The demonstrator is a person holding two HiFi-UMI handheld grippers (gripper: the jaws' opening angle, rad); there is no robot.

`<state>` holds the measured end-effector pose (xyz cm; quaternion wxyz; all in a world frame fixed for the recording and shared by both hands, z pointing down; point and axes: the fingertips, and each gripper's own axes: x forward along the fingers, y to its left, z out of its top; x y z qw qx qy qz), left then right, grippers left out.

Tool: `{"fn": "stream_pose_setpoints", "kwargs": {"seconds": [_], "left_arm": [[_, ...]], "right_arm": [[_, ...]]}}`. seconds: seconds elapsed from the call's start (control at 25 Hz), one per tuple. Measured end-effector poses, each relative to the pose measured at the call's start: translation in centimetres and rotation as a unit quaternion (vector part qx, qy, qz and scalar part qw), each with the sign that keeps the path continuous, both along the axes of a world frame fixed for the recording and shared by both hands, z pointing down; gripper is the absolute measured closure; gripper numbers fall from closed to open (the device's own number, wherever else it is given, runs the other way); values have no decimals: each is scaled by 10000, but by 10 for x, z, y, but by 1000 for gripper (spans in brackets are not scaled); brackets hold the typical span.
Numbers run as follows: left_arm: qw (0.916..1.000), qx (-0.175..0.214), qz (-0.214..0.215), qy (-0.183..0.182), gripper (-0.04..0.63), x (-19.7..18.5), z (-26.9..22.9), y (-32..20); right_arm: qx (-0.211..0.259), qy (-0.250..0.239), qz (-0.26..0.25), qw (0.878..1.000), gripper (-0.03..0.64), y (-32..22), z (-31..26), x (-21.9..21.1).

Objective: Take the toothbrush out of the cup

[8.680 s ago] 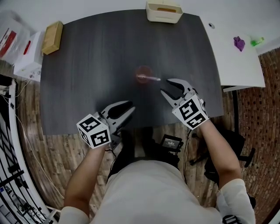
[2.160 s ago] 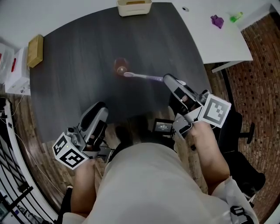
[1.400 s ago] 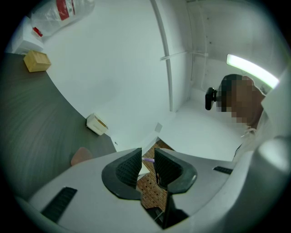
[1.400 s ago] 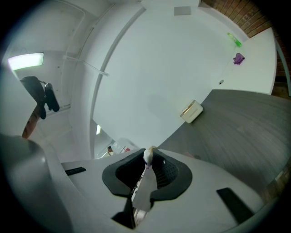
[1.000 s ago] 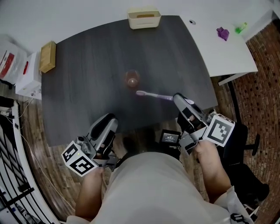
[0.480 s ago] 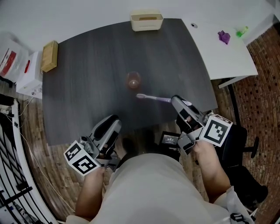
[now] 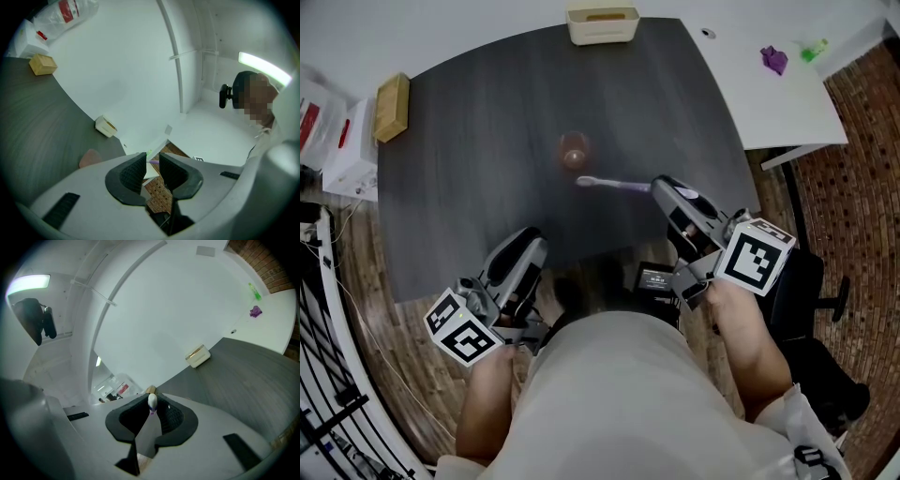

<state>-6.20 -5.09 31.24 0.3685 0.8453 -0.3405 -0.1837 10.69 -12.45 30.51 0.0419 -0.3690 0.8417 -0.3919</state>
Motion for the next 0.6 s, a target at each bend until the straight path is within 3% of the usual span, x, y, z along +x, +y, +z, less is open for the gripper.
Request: {"fn": "stream_pose_setpoints", "kwargs": {"seconds": [0.6], "left_arm": [[10000, -42, 25, 17, 512, 3, 3, -1]], "right_arm": [[-74, -10, 131, 9999, 563, -5, 3, 6]]}}
